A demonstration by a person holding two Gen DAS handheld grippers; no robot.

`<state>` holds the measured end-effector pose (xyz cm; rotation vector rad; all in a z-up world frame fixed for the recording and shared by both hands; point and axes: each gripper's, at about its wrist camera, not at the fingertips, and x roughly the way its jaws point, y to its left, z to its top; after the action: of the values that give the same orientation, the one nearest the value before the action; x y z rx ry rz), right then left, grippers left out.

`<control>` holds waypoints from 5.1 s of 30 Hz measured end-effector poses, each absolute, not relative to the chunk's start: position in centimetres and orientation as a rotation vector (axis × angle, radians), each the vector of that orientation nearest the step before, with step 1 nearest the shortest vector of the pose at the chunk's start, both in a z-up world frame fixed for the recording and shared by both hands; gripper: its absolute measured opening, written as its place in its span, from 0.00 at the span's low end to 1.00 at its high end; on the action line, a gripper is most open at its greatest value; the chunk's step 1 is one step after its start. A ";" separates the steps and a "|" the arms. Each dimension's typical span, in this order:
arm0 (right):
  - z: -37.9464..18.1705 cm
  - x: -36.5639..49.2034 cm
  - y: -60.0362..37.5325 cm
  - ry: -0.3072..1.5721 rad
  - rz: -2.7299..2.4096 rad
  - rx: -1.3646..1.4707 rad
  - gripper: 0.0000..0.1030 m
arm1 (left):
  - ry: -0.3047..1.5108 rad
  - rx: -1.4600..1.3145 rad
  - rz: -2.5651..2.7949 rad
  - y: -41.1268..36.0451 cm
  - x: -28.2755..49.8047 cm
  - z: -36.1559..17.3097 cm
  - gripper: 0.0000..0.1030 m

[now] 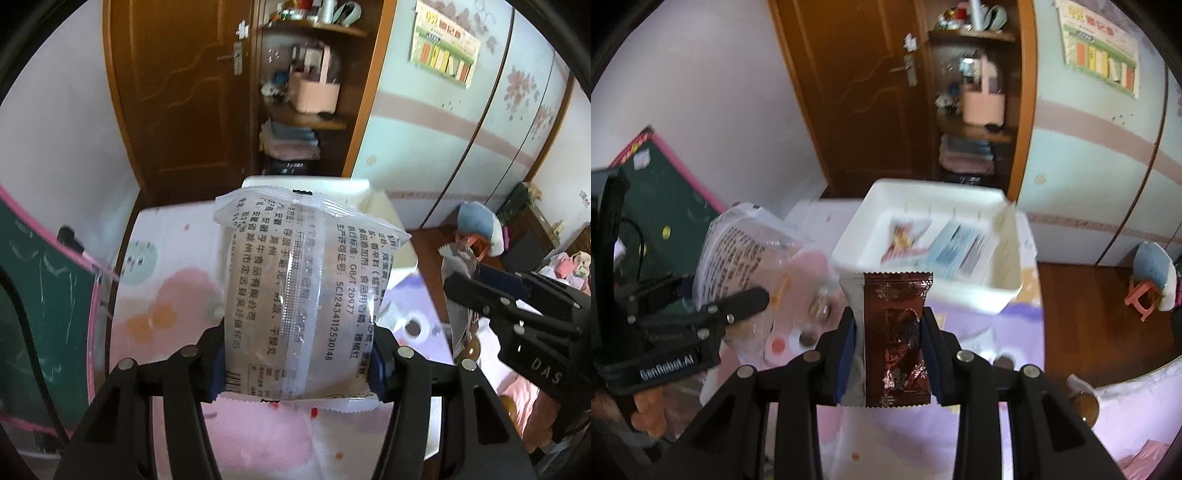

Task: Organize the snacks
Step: 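Carry both snacks over the white tray and open both tools to release them, then withdraw both tools from the tray back toward the snack pile, then grasp the clear puff bag with right tool while left tool grasps red-striped bag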

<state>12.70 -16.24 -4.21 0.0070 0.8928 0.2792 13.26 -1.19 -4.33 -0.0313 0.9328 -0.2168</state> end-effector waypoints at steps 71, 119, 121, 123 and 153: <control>-18.9 38.8 -21.3 1.099 -0.012 0.188 0.61 | 1.072 0.066 -0.123 -9.1 39.3 -19.9 0.96; -9.5 21.6 -23.1 0.985 -0.025 0.056 0.64 | 0.960 0.019 -0.173 -3.7 21.1 -10.2 0.96; -9.2 20.2 -23.1 0.978 -0.007 0.042 0.64 | 0.959 0.014 -0.187 -3.6 19.6 -10.0 0.96; -9.2 18.8 -23.1 0.976 0.004 0.025 0.64 | 0.962 0.013 -0.200 -3.7 18.4 -10.0 0.96; -24.0 12.5 -22.8 1.200 0.139 -0.121 0.64 | 1.284 -0.058 -0.152 -2.3 12.4 -28.2 0.94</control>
<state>12.52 -22.78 -23.99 -0.1215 1.2002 0.1386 12.40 -2.27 -28.18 -0.0578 1.2844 -0.1525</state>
